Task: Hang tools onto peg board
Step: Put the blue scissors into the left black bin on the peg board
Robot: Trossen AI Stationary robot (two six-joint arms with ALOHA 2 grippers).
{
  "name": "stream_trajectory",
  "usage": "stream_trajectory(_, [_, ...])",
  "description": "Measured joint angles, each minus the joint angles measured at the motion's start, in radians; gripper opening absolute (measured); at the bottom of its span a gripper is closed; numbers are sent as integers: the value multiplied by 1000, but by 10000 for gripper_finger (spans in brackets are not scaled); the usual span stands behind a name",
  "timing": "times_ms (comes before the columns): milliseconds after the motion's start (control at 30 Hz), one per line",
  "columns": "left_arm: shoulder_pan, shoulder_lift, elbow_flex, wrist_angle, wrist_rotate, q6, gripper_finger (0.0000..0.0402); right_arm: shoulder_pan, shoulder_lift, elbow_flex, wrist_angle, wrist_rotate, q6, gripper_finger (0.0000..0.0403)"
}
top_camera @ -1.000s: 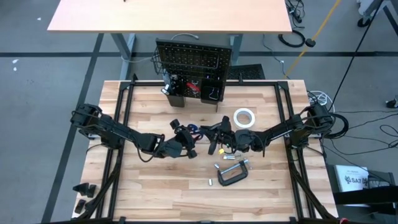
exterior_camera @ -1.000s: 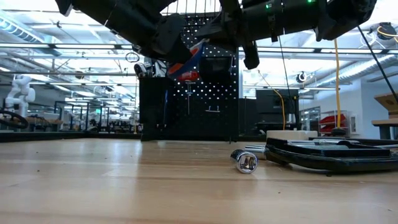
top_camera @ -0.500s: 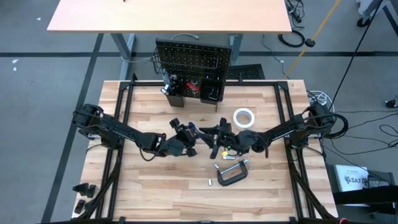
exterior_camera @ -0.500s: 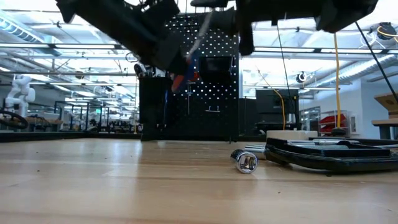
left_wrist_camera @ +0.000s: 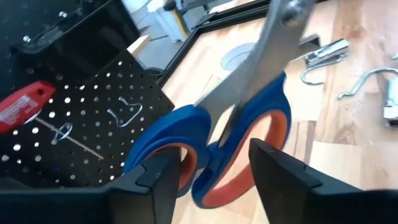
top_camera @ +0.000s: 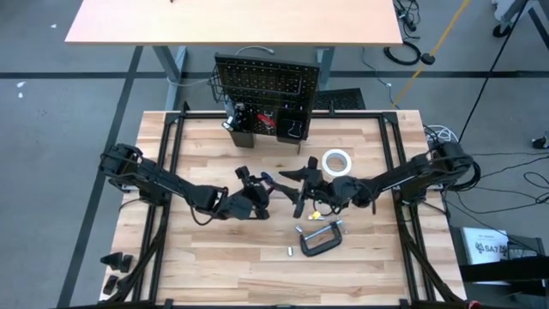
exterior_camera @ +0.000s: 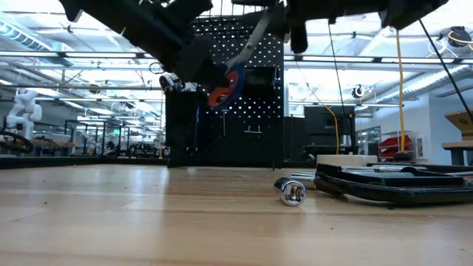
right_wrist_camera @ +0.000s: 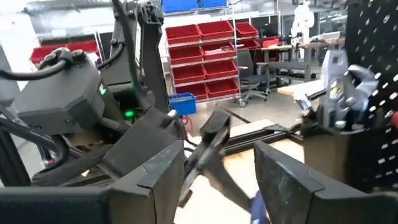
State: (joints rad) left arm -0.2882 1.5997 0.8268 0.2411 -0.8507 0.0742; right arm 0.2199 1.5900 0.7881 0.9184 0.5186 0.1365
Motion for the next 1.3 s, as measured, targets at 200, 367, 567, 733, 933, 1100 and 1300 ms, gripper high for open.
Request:
stream_trajectory(200, [-15,0,0,6,-12,21,140,-1,-127,0,-164,6,-22,185])
stream_trajectory(367, [-15,-2,2,35,-75,24,116,19,-154,-1,-198,5,6,185])
stream_trajectory(567, [-16,-2,2,66,-111,79,96,38,-154,-2,-191,1,31,185])
stream_trajectory(733, [-28,-3,2,52,-126,98,27,49,-195,-2,-207,3,-11,185])
stream_trajectory(933, [-57,-8,2,-102,-123,105,12,50,-308,-2,-471,6,30,185])
stream_trajectory(1100, [-30,-46,3,-379,170,-185,18,41,-357,-2,-646,10,102,185])
stream_trajectory(1300, [74,-60,3,-605,592,-405,51,41,-356,-3,-655,3,107,185])
